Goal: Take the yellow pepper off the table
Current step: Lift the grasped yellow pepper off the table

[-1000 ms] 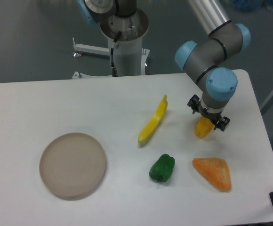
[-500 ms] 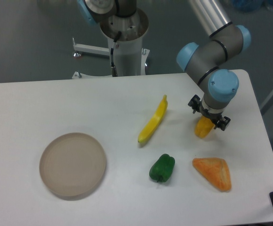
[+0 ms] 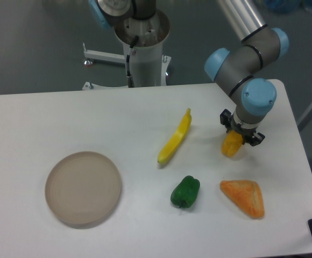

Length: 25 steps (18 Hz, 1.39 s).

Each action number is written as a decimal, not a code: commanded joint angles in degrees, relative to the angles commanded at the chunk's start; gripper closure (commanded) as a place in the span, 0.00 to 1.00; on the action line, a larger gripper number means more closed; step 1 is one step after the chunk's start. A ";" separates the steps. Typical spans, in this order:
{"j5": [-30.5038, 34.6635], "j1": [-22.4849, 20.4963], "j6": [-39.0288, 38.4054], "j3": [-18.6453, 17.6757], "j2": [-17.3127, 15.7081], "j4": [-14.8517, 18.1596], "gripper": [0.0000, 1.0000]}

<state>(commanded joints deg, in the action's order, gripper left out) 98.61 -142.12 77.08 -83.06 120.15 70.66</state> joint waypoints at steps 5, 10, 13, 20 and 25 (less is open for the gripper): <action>-0.70 -0.18 -0.09 3.07 0.09 0.44 0.53; -7.27 0.61 -1.05 7.46 -0.35 0.62 0.53; -12.20 0.79 -1.05 9.23 -0.79 0.62 0.53; -15.64 3.34 -2.98 12.39 0.26 0.44 0.53; -15.29 4.22 -3.34 12.66 0.44 0.44 0.53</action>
<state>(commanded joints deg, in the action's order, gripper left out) 83.32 -137.90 73.74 -70.40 120.59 71.10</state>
